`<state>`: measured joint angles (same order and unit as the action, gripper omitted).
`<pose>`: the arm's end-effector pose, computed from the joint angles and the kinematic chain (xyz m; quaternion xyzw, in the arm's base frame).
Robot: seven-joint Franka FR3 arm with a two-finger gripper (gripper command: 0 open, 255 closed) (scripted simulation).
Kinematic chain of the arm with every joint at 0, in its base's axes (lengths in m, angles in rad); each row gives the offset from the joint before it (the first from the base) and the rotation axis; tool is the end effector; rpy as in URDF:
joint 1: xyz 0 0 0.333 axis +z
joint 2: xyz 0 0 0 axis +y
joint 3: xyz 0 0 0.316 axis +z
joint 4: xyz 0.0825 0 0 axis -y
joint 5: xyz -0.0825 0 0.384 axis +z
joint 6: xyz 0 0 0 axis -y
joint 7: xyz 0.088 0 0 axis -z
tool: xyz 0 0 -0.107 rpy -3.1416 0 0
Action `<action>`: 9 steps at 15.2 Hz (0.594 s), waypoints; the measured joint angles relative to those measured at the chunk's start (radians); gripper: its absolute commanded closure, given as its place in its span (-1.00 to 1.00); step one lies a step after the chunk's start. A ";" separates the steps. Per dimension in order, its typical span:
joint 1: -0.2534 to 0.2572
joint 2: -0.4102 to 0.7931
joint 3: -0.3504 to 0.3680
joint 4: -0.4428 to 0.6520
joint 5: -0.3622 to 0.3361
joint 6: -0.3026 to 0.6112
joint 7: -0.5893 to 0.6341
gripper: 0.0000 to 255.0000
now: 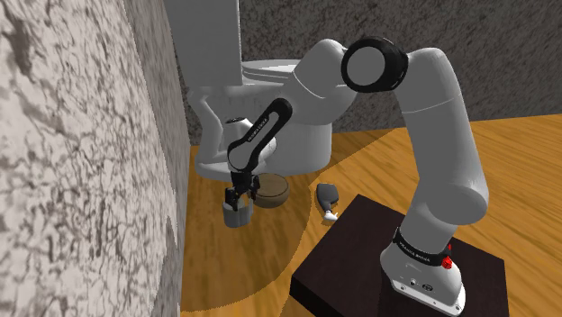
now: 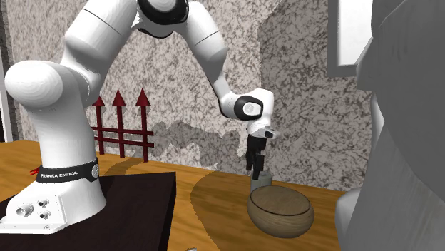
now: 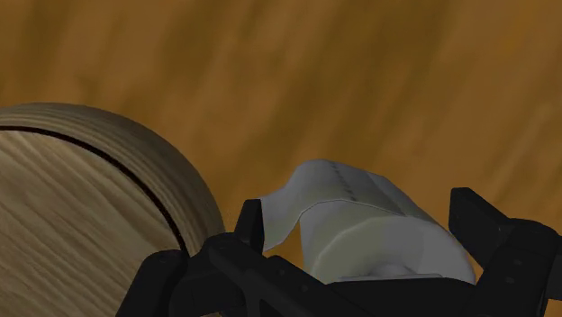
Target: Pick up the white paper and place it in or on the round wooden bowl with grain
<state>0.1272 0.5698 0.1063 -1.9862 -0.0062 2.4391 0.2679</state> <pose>0.5803 0.1376 0.1654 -0.9978 0.0214 0.0618 0.0122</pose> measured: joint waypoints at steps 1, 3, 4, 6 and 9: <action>0.003 0.012 0.000 0.003 -0.001 0.009 0.003 -1.00; 0.005 0.030 -0.002 0.000 -0.003 0.029 0.004 -1.00; 0.006 0.041 -0.002 0.000 -0.004 0.040 0.004 -1.00; 0.007 0.063 -0.004 0.007 -0.006 0.055 0.005 -1.00; 0.008 0.070 -0.005 0.008 -0.006 0.062 0.006 -1.00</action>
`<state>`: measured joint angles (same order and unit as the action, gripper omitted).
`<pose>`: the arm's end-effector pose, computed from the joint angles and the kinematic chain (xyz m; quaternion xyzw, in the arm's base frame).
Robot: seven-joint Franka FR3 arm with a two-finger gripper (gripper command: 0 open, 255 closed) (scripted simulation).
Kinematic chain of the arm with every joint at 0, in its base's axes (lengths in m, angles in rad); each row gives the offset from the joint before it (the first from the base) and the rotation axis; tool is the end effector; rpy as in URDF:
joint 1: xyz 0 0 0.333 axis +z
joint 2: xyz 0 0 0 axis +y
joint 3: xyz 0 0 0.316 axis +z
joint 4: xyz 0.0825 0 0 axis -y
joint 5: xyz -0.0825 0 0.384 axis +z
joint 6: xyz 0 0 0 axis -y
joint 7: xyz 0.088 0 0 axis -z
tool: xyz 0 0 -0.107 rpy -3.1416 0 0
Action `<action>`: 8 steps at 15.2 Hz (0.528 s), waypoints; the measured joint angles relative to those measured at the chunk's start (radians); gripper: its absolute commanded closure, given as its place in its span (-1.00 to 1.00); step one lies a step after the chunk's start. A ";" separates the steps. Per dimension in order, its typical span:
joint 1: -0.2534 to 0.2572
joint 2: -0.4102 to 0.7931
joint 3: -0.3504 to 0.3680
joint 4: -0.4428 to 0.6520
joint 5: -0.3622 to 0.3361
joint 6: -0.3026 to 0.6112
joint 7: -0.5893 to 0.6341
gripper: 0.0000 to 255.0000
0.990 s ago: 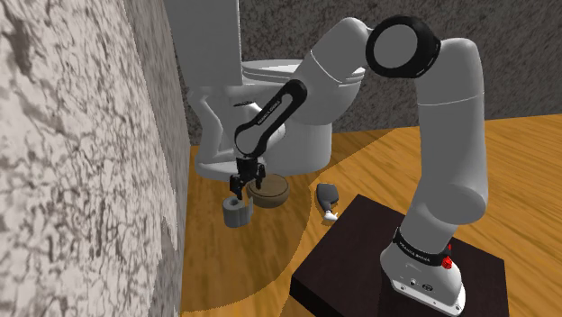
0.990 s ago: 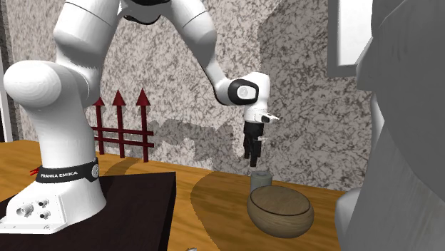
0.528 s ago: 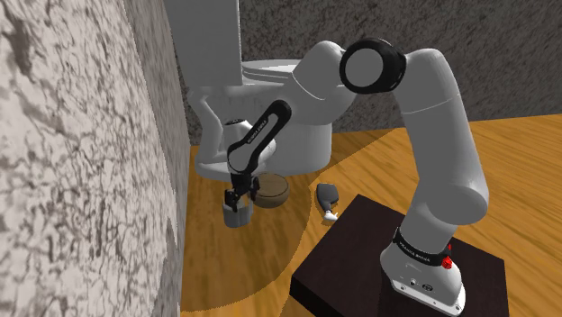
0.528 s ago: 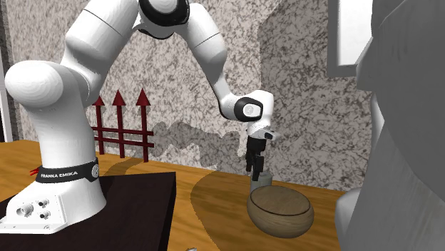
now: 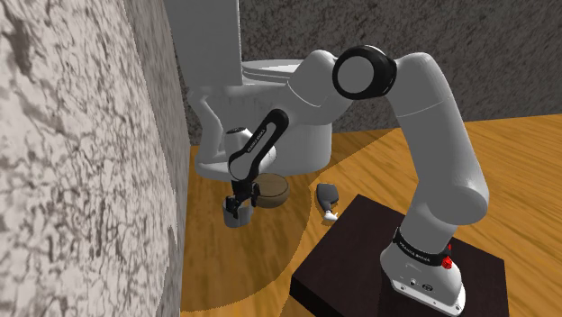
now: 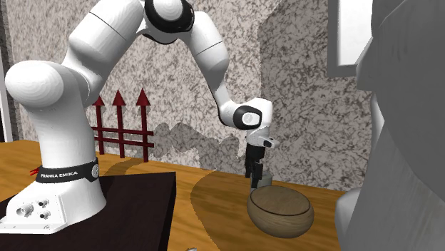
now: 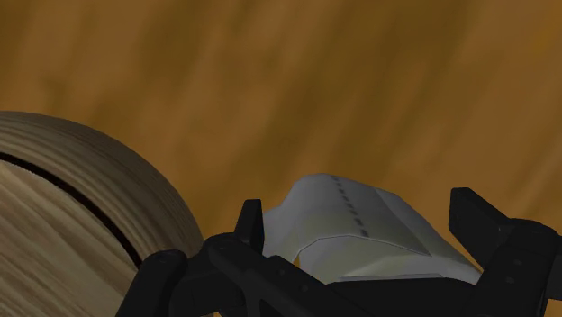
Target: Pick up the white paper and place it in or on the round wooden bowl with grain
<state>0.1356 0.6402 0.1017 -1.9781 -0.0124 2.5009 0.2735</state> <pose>0.5770 0.1400 0.1310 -0.9978 0.0211 0.0621 0.0122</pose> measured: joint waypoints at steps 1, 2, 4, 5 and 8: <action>0.000 0.001 0.000 0.000 0.000 0.000 0.000 -1.00; 0.000 0.001 0.000 0.000 0.000 0.001 0.000 -1.00; 0.000 0.001 0.000 0.000 0.000 0.001 0.000 1.00; 0.000 0.001 0.000 0.000 0.000 0.001 0.000 1.00; 0.000 0.001 0.000 0.000 0.000 0.001 0.000 1.00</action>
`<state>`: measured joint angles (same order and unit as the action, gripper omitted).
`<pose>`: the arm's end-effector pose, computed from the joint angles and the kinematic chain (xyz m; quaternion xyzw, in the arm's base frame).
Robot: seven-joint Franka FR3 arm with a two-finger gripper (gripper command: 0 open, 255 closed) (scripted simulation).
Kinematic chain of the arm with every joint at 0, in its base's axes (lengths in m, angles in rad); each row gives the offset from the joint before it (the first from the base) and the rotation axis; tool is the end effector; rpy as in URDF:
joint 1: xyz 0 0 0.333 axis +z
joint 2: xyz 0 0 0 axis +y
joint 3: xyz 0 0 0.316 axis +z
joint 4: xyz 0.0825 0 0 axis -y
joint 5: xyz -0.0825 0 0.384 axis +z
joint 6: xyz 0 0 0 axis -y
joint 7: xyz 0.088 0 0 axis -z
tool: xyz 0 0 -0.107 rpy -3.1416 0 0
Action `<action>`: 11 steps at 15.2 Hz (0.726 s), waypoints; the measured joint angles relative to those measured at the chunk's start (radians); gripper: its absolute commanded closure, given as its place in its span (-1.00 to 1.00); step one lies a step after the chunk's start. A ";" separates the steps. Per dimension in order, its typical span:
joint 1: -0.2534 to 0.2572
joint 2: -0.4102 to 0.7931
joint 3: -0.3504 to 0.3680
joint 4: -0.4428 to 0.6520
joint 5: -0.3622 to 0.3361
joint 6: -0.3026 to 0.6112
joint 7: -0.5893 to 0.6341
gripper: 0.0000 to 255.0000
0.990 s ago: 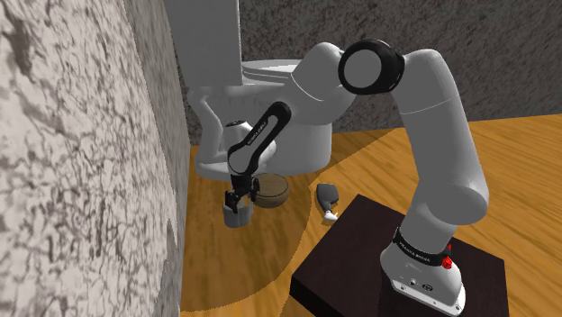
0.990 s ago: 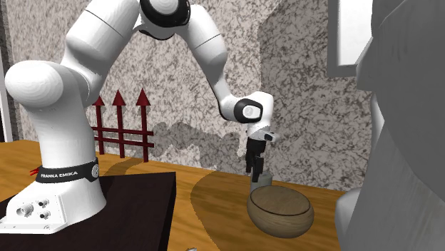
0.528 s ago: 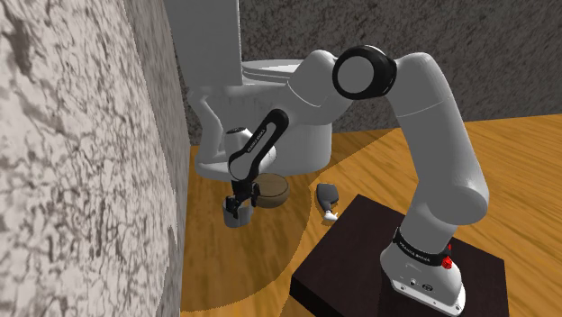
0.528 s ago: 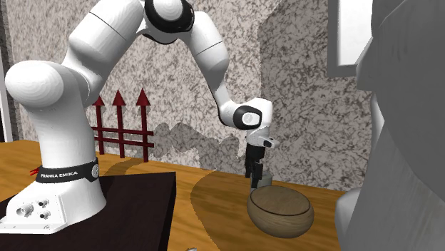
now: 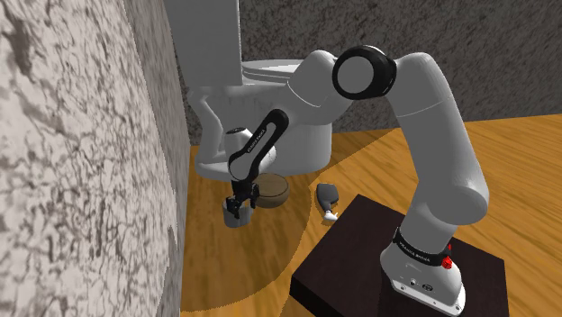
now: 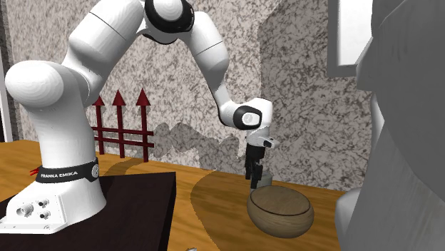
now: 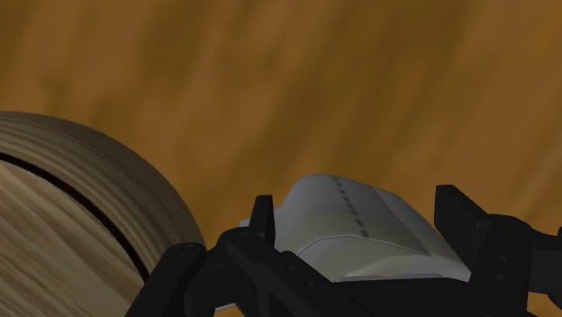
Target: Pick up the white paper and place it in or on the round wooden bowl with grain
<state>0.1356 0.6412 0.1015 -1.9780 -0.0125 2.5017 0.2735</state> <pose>0.5770 0.1399 0.1305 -0.9978 0.0212 0.0621 0.0121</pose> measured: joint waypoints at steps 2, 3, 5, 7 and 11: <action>0.000 0.000 0.000 0.000 0.000 0.000 0.000 1.00; 0.000 0.000 0.000 0.000 0.000 0.000 0.000 1.00; 0.000 0.000 0.000 0.000 0.000 0.000 0.000 1.00; -0.001 -0.006 0.000 -0.003 0.001 -0.004 -0.001 1.00; -0.002 -0.047 0.004 -0.011 0.004 -0.036 0.000 1.00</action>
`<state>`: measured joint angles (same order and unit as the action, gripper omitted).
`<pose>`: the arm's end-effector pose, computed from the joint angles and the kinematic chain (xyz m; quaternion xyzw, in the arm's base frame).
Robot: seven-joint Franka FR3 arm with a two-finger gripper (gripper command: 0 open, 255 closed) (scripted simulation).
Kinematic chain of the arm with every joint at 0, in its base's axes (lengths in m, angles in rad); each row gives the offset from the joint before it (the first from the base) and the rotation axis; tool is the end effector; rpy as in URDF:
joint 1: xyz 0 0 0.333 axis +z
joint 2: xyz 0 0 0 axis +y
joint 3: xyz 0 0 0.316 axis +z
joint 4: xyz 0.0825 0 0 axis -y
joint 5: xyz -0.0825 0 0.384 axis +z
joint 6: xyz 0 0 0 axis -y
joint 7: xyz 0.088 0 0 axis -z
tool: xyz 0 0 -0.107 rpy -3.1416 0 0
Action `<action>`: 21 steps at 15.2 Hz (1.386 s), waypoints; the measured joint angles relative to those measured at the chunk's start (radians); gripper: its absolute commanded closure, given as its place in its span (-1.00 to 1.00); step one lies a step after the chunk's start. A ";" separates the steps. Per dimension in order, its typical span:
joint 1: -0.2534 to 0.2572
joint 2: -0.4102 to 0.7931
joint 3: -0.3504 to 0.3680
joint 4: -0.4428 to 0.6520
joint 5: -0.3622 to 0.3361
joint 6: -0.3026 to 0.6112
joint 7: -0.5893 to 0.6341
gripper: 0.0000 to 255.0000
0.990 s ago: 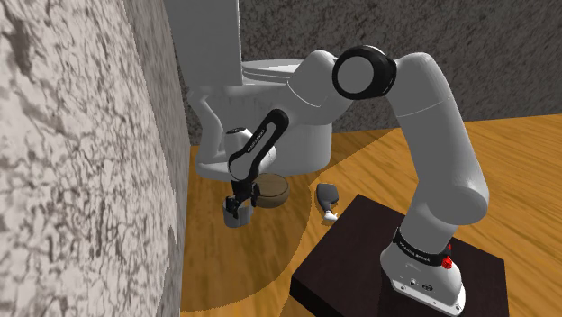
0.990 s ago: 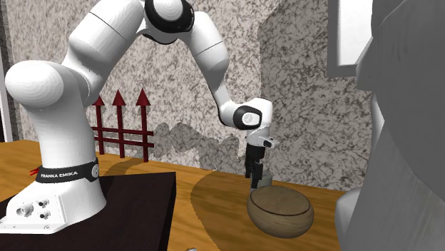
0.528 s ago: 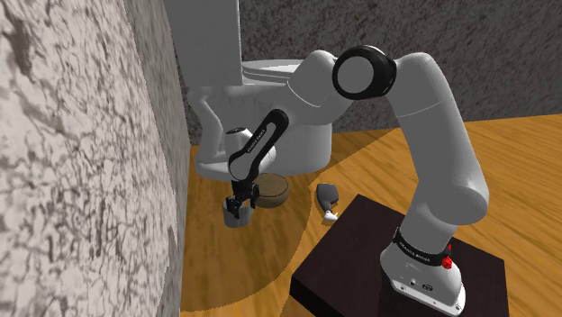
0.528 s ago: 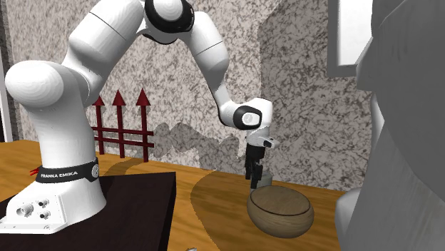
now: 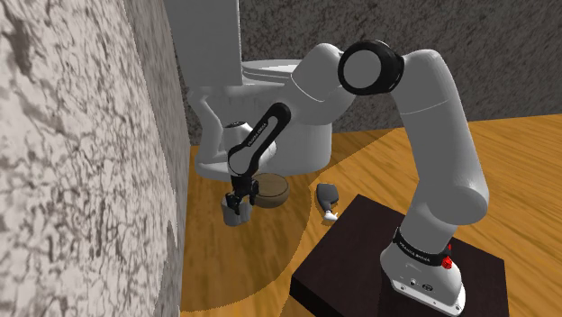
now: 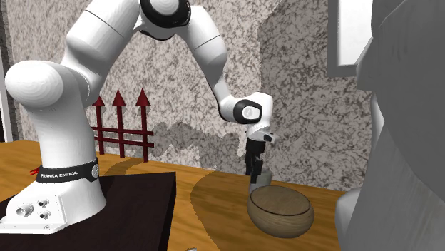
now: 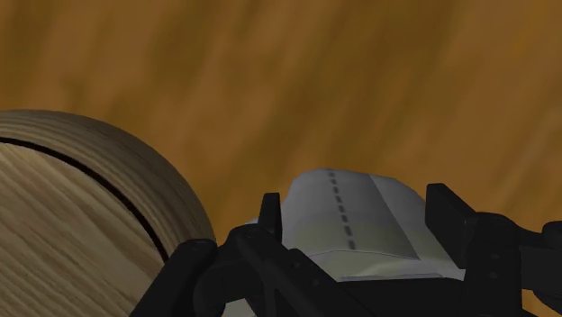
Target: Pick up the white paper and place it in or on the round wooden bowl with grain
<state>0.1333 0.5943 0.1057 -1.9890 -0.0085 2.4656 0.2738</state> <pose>0.5772 0.1407 0.1519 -0.9978 0.0212 0.0623 0.0122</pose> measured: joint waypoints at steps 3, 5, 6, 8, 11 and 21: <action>-0.001 -0.035 0.003 -0.009 0.003 -0.026 0.001 1.00; -0.003 -0.052 0.004 -0.010 0.005 -0.042 0.000 1.00; -0.004 -0.065 0.005 -0.013 0.006 -0.051 -0.002 1.00; -0.006 -0.088 0.007 -0.017 0.008 -0.071 -0.002 1.00; -0.009 -0.121 0.009 -0.017 0.011 -0.104 -0.004 1.00; -0.014 -0.218 0.016 -0.011 0.022 -0.205 -0.006 1.00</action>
<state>0.1190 0.3767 0.1212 -2.0003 0.0135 2.2610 0.2674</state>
